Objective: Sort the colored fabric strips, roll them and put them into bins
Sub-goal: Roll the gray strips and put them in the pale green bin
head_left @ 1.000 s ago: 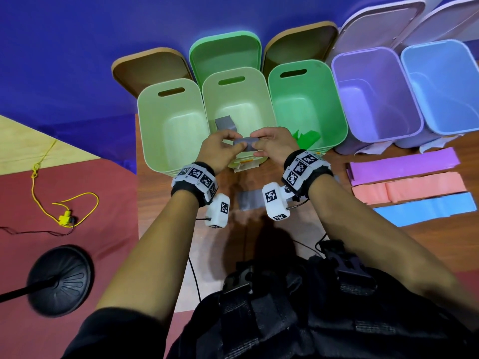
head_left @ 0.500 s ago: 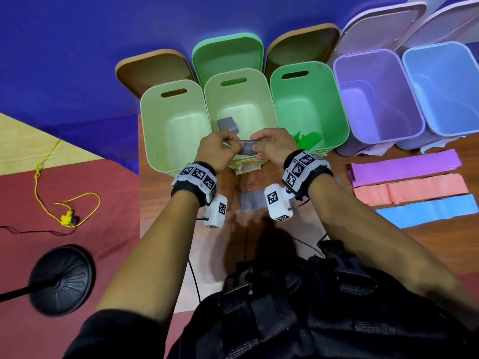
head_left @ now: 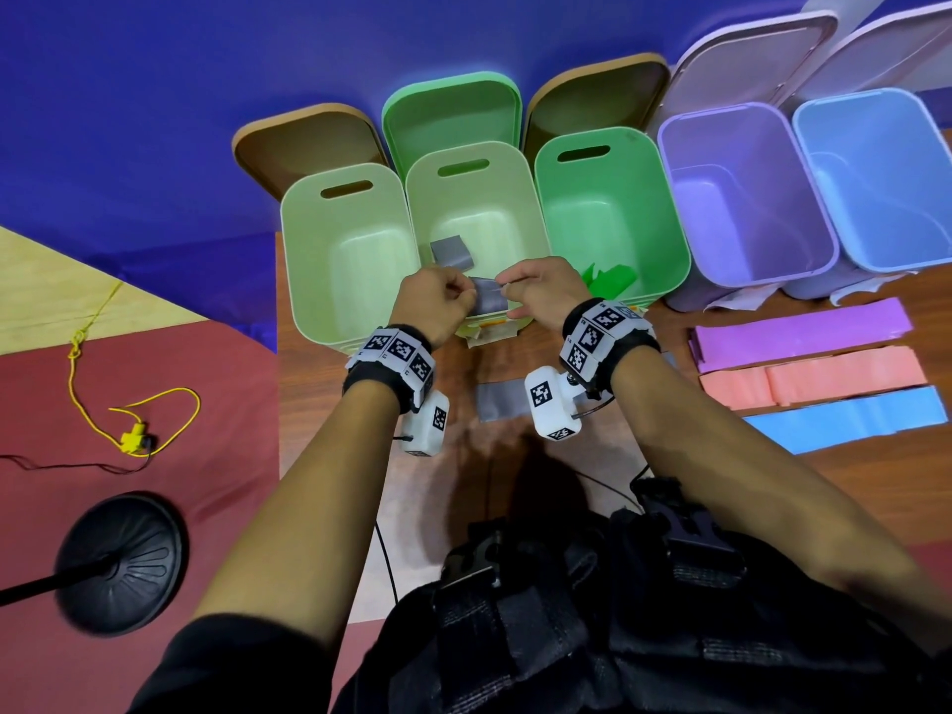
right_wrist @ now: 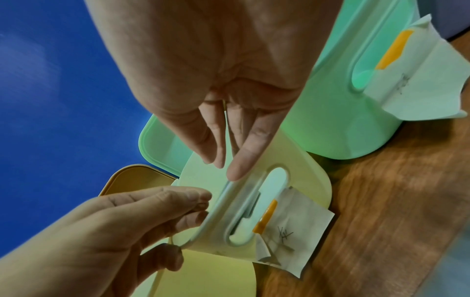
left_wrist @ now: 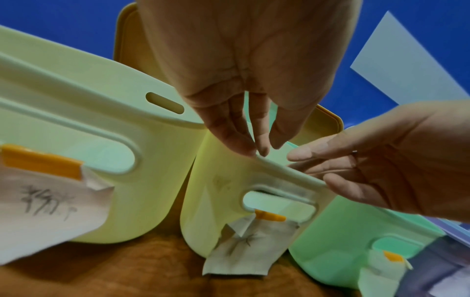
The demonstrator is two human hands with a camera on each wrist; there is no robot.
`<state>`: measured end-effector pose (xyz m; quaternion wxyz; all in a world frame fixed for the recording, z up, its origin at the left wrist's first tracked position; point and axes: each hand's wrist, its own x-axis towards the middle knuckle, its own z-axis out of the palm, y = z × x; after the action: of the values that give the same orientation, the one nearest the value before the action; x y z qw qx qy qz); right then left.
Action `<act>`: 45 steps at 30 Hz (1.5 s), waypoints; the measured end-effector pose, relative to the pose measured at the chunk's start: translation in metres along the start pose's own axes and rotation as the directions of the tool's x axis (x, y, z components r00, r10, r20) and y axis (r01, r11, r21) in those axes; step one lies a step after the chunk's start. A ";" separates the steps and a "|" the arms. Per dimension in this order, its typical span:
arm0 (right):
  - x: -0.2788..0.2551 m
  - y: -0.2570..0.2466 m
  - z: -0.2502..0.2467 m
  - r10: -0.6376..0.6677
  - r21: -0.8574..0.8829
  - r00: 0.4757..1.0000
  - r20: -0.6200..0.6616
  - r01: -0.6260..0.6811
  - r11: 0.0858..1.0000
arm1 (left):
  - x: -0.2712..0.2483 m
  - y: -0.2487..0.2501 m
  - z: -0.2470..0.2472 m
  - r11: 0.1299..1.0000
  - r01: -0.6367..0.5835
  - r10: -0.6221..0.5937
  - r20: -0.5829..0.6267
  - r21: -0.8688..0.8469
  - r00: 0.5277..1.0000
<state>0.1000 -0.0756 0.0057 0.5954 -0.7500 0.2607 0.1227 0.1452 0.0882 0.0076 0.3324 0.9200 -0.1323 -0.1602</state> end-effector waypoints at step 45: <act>-0.046 0.091 0.031 0.053 -0.451 0.990 0.134 0.013 0.893 | -0.060 -0.055 0.069 0.982 0.168 -0.187 0.359 0.083 0.915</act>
<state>0.0166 -0.0492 -0.0556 0.4213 -0.8540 0.1895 0.2392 0.0718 0.1102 -0.0663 0.2628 0.8905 -0.1118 -0.3542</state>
